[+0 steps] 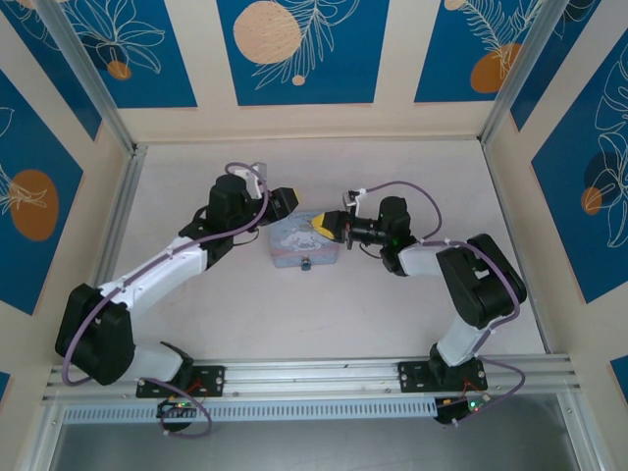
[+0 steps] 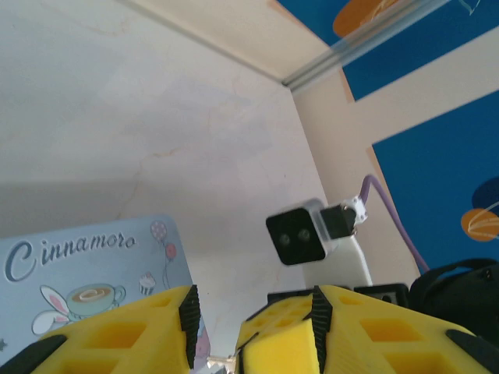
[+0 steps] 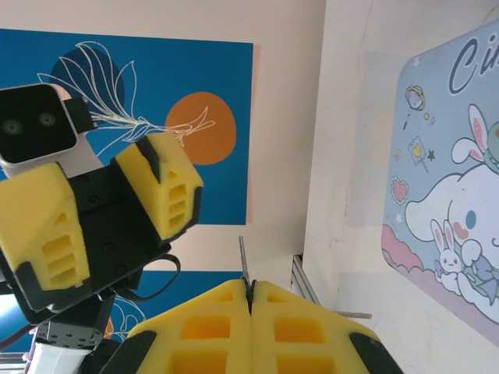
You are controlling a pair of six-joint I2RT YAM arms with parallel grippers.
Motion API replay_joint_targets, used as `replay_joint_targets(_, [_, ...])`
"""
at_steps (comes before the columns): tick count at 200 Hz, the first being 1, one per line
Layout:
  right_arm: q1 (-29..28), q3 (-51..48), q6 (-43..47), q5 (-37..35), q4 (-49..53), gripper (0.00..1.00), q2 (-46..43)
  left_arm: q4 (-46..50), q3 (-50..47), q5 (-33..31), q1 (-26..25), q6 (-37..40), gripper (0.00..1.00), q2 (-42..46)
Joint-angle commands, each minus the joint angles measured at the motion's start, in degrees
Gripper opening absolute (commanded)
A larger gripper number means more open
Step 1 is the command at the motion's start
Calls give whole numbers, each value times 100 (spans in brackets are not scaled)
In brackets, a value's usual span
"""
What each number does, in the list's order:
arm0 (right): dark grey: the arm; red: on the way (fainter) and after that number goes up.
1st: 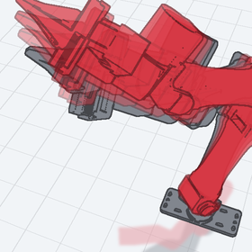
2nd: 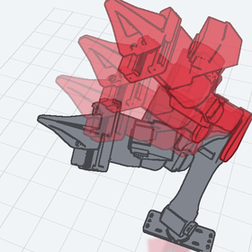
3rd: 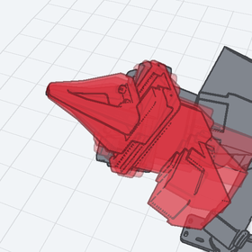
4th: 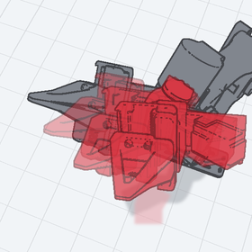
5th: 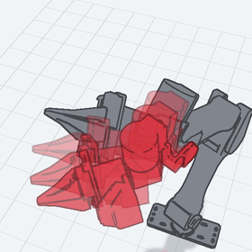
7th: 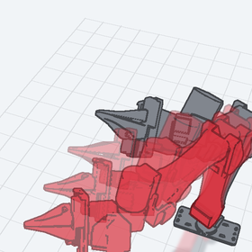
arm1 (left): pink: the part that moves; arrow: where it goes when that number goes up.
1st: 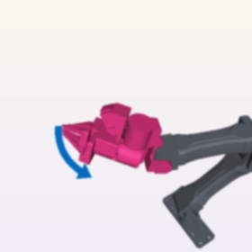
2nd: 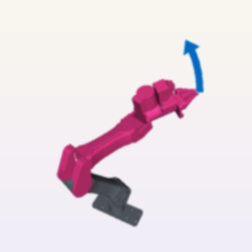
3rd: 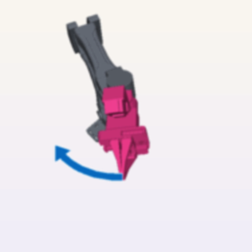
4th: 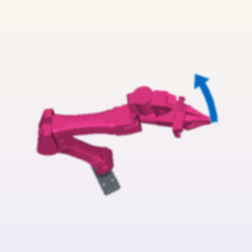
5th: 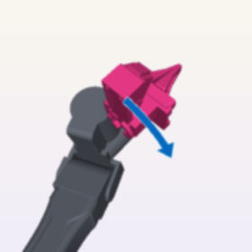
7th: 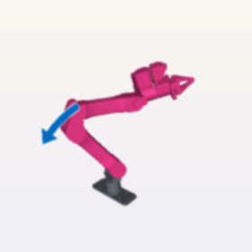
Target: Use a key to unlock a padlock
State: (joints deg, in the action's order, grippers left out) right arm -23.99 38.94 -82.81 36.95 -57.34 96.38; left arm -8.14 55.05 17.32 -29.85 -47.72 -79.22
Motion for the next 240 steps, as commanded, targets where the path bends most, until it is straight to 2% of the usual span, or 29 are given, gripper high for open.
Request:
replay_joint_targets(1, [8, -62, 25, 159, -87, 0, -167, 335, 112, 631, 36, 124, 43, -221])
replay_joint_targets(45, [-44, 17, -110, 157, -194, 0, -181, -110, 6, 919, 16, -190, 39, -462])
replay_joint_targets(123, [-113, 118, -175, 111, -241, 0, -129, -282, -72, 947, -34, -295, 33, -646])
replay_joint_targets(199, [-80, 66, -201, 76, -299, 0, -111, -282, -150, 842, -47, -283, 36, -705])
replay_joint_targets(209, [-80, 64, -213, 59, -310, 0, -104, -366, -174, 871, -43, -331, 34, -709])
replay_joint_targets(240, [-80, 98, -267, 40, -394, 0, -36, -568, -218, 920, -64, -460, 20, -739])
